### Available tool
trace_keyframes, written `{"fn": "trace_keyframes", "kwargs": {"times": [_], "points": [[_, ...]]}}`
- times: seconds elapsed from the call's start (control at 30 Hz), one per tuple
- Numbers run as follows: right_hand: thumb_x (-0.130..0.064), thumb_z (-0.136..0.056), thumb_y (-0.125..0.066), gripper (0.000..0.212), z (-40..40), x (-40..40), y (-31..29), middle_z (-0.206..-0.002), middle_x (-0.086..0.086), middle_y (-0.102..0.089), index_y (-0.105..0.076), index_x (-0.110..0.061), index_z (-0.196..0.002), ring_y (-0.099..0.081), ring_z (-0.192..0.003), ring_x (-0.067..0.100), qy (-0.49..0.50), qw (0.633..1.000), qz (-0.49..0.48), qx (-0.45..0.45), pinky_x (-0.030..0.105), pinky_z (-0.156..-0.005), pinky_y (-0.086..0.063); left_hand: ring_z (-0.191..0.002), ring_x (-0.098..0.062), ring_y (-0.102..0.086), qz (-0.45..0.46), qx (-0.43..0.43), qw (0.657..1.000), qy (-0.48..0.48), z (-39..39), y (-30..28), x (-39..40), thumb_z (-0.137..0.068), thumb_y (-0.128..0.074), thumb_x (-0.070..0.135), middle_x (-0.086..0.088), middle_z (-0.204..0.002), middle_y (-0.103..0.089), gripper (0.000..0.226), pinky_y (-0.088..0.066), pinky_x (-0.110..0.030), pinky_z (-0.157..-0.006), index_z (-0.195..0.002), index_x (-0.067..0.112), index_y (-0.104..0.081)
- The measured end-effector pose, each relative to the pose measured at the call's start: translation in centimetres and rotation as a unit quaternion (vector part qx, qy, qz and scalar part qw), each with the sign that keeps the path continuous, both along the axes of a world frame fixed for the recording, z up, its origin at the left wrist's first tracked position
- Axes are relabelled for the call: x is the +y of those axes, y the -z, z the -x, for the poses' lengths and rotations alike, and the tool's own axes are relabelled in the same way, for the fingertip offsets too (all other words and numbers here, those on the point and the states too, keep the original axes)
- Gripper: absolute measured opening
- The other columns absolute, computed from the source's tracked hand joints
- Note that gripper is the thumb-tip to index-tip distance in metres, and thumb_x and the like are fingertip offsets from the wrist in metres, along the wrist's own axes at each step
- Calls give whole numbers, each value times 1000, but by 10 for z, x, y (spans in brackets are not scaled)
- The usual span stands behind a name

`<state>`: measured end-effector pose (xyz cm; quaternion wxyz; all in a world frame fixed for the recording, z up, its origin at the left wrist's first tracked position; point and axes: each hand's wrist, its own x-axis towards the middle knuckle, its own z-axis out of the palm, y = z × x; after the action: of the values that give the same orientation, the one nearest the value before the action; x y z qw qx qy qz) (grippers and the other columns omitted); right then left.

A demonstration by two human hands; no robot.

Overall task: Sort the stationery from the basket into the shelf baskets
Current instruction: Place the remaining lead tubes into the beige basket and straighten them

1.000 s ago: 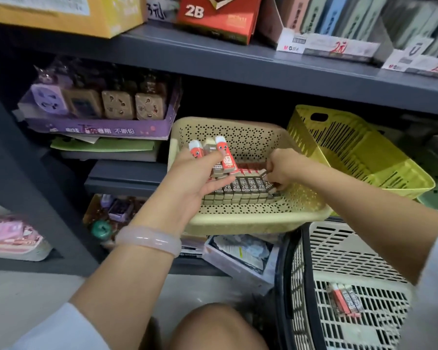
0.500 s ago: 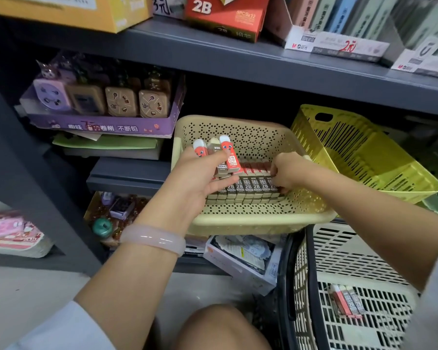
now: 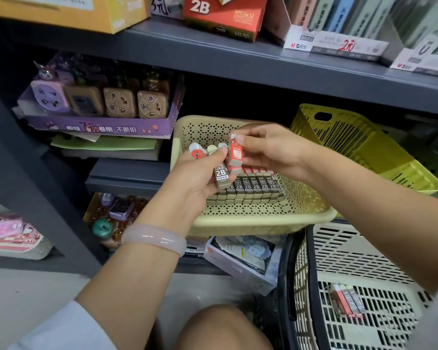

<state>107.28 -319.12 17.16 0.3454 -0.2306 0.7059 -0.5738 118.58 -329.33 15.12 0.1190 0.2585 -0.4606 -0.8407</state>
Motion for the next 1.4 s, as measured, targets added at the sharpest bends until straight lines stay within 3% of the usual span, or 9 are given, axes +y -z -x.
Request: {"fn": "trace_keyframes", "kwargs": {"times": [0.17,0.3,0.53,0.7,0.9,1.0,1.1,1.27,1.4], "points": [[-4,-93,-49,20,13,-4,2,-78,0,-61,-59,-16,-80,-59,-57,1,109,994,-9,19,12,-54,-51,-45,-9,-63,13,2,999,-34,-3,-9,-6,-84,-62,3,-4,-58,-66,10,-50,-19,-42,-80,9,-55],[0,-93,-48,25,14,-19,17,-78,3,-59,-58,-14,-75,-57,-62,9,110,991,-62,43,13,-53,-53,-47,-11,-63,26,18,997,-70,-5,-16,-19,-83,-62,1,-7,-67,-62,9,-51,-20,-44,-82,6,-56],[-11,-90,-59,11,18,-59,35,-86,0,-60,-66,-14,-82,-60,-55,13,147,974,-134,109,17,-50,-53,-49,-14,-64,47,36,994,-91,-15,-13,-40,-85,-64,10,-11,-74,-62,10,-54,-23,-47,-88,6,-56],[-13,-90,-58,18,26,-78,49,-101,14,-67,-64,-5,-105,-66,-85,28,146,964,-198,101,37,-87,-54,-52,-16,-65,49,40,994,-86,-16,-7,-47,-85,-63,13,-11,-76,-61,10,-54,-23,-49,-88,6,-56],[-19,-95,-51,27,22,-79,56,-113,14,-66,-60,-8,-118,-54,-66,13,68,957,-264,102,31,-90,-49,-54,-16,-66,58,31,994,-82,-15,-3,-52,-84,-65,14,-11,-76,-64,9,-54,-23,-49,-83,9,-58],[-16,-94,-51,27,21,-77,52,-110,10,-66,-60,-12,-119,-53,-65,12,57,952,-258,153,25,-78,-50,-55,-16,-66,57,33,995,-80,-15,-3,-52,-84,-65,14,-11,-77,-64,9,-54,-24,-50,-84,9,-58],[-18,-93,-50,22,21,-68,40,-93,2,-61,-66,-14,-109,-53,-75,15,38,900,-287,325,21,-69,-44,-55,-16,-66,64,35,994,-82,-14,-3,-53,-85,-65,14,-11,-79,-63,10,-54,-24,-50,-87,8,-57],[-39,-89,-55,26,-5,-56,28,-67,-1,-59,-58,-13,-89,-53,-51,9,-119,887,-328,301,17,-44,-43,-53,-14,-65,96,44,991,-84,-11,-2,-48,-85,-65,13,-11,-78,-61,14,-53,-22,-48,-91,6,-56],[-23,-86,-61,15,-16,-65,40,-74,1,-57,-51,-14,-91,-52,-54,11,-121,880,-334,315,19,-45,-43,-49,-14,-63,139,37,985,-91,-9,-1,-43,-84,-66,15,-15,-85,-58,34,-50,-20,-45,-110,-3,-52]]}}
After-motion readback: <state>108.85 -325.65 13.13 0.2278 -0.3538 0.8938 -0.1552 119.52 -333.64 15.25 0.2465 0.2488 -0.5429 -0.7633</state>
